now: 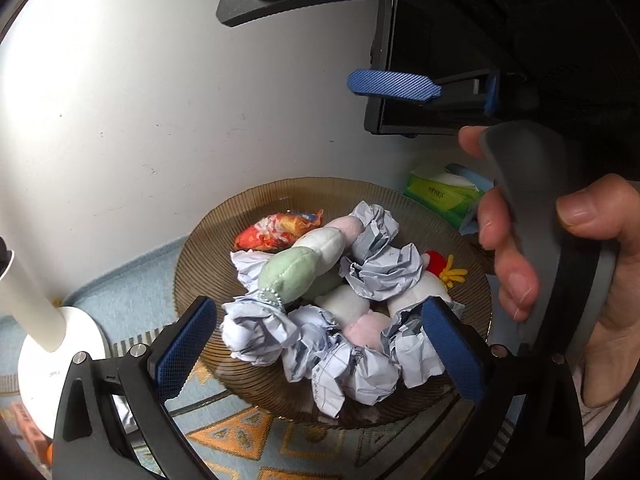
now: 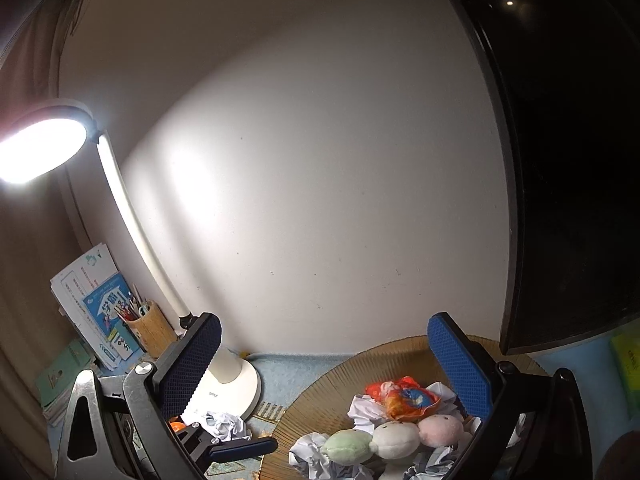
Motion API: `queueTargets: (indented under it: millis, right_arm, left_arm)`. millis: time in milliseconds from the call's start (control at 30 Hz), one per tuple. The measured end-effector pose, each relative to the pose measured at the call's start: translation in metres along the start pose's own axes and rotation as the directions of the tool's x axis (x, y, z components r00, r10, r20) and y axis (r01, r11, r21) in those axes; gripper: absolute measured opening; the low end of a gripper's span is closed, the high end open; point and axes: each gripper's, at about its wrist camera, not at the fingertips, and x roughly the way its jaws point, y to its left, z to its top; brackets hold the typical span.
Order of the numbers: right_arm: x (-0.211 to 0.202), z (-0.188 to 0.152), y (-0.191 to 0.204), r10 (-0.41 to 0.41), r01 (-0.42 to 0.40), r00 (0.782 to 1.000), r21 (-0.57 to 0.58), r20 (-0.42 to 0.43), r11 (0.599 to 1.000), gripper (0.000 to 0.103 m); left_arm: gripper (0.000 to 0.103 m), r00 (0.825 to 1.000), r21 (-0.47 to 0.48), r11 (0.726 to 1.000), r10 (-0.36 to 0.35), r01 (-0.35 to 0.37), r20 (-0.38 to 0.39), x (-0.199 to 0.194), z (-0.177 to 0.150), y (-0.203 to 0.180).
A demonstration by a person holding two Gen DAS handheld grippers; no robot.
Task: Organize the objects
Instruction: 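Drop the snack bag and paper ball into the bowl by opening both tools, then move both tools back over the two oranges on the rug, then grasp an orange with the right tool while the left tool grasps the other orange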
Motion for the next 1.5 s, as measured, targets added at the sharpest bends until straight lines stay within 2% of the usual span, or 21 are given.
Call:
queueTargets:
  millis: [100,167,233,333,433,533,633,667,700,733,767,800,867,933,1000,1300,1333,1400,1433,1467,1500]
  right_arm:
    - [-0.021,0.006,0.03,-0.012,0.013,1.0,-0.067,0.014,0.998,0.103]
    - [-0.034,0.007,0.053,0.023,-0.021,0.999,-0.091,0.022,0.996,0.103]
    - [-0.039,0.001,0.079,0.075,-0.073,0.997,-0.122,0.01,0.99,0.103]
    - [-0.031,-0.018,0.121,0.122,-0.13,0.991,-0.181,-0.056,0.975,0.103]
    - [-0.008,-0.051,0.148,0.122,-0.157,0.977,-0.208,-0.172,0.965,0.103]
    - [0.021,-0.099,0.164,0.087,-0.158,0.943,-0.203,-0.32,0.966,0.103]
    - [0.044,-0.148,0.17,0.035,-0.139,0.898,-0.207,-0.439,0.968,0.103]
    - [0.049,-0.161,0.17,0.018,-0.122,0.89,-0.201,-0.455,0.972,0.103]
    - [0.052,-0.171,0.167,0.007,-0.101,0.886,-0.179,-0.464,0.979,0.103]
    - [0.059,-0.18,0.163,-0.003,-0.091,0.862,-0.161,-0.506,0.983,0.103]
    - [0.065,-0.188,0.16,-0.015,-0.08,0.841,-0.152,-0.541,0.985,0.103]
    - [0.067,-0.193,0.157,-0.025,-0.068,0.84,-0.152,-0.541,0.986,0.103]
    - [0.072,-0.203,0.155,-0.051,-0.054,0.832,-0.172,-0.553,0.984,0.103]
    - [0.081,-0.214,0.157,-0.072,-0.062,0.803,-0.202,-0.591,0.977,0.103]
    - [0.082,-0.221,0.164,-0.117,-0.051,0.83,-0.284,-0.545,0.958,0.103]
    - [0.077,-0.218,0.155,-0.105,-0.053,0.829,-0.263,-0.549,0.963,0.103]
    - [0.077,-0.218,0.155,-0.104,-0.053,0.829,-0.263,-0.549,0.963,0.103]
    - [0.075,-0.218,0.156,-0.099,-0.056,0.832,-0.262,-0.546,0.963,0.101]
    - [0.072,-0.216,0.155,-0.103,-0.051,0.84,-0.267,-0.533,0.962,0.088]
    - [0.067,-0.215,0.156,-0.109,-0.042,0.852,-0.273,-0.512,0.961,0.072]
    - [0.063,-0.214,0.158,-0.099,-0.051,0.86,-0.277,-0.501,0.96,0.04]
  left_arm:
    - [0.103,0.998,-0.011,0.998,0.057,-0.057,0.013,-0.022,-0.004,0.017]
    - [0.103,0.993,0.002,0.993,0.121,-0.121,0.0,-0.039,-0.016,0.032]
    - [0.103,0.975,0.022,0.976,0.219,-0.218,-0.026,-0.062,-0.035,0.053]
    - [0.103,0.935,-0.002,0.938,0.345,-0.346,-0.084,-0.079,-0.061,0.093]
    - [0.103,0.921,-0.087,0.923,0.362,-0.376,-0.141,-0.086,-0.09,0.133]
    - [0.103,0.923,-0.212,0.906,0.328,-0.368,-0.202,-0.088,-0.115,0.163]
    - [0.103,0.928,-0.3,0.888,0.283,-0.349,-0.242,-0.085,-0.133,0.184]
    - [0.102,0.912,-0.288,0.877,0.311,-0.384,-0.269,-0.081,-0.137,0.187]
    - [0.102,0.883,-0.254,0.863,0.356,-0.436,-0.307,-0.074,-0.14,0.188]
    - [0.103,0.873,-0.254,0.855,0.365,-0.452,-0.324,-0.069,-0.14,0.189]
    - [0.102,0.871,-0.253,0.85,0.383,-0.463,-0.308,-0.071,-0.138,0.189]
    - [0.102,0.865,-0.254,0.841,0.399,-0.478,-0.305,-0.072,-0.138,0.191]
    - [0.102,0.884,-0.298,0.846,0.354,-0.442,-0.306,-0.071,-0.139,0.2]
    - [0.102,0.881,-0.308,0.838,0.363,-0.451,-0.304,-0.071,-0.137,0.204]
    - [0.103,0.863,-0.283,0.83,0.388,-0.48,-0.325,-0.068,-0.137,0.204]
    - [0.102,0.838,-0.32,0.784,0.429,-0.531,-0.338,-0.08,-0.143,0.203]
    - [0.099,0.839,-0.319,0.786,0.431,-0.53,-0.334,-0.08,-0.142,0.202]
    - [0.068,0.844,-0.318,0.787,0.445,-0.528,-0.301,-0.085,-0.14,0.197]
    - [0.044,0.847,-0.316,0.79,0.448,-0.525,-0.288,-0.088,-0.14,0.195]
    - [0.036,0.843,-0.313,0.787,0.456,-0.531,-0.284,-0.089,-0.141,0.193]
    - [0.035,0.841,-0.307,0.787,0.46,-0.535,-0.284,-0.09,-0.142,0.191]
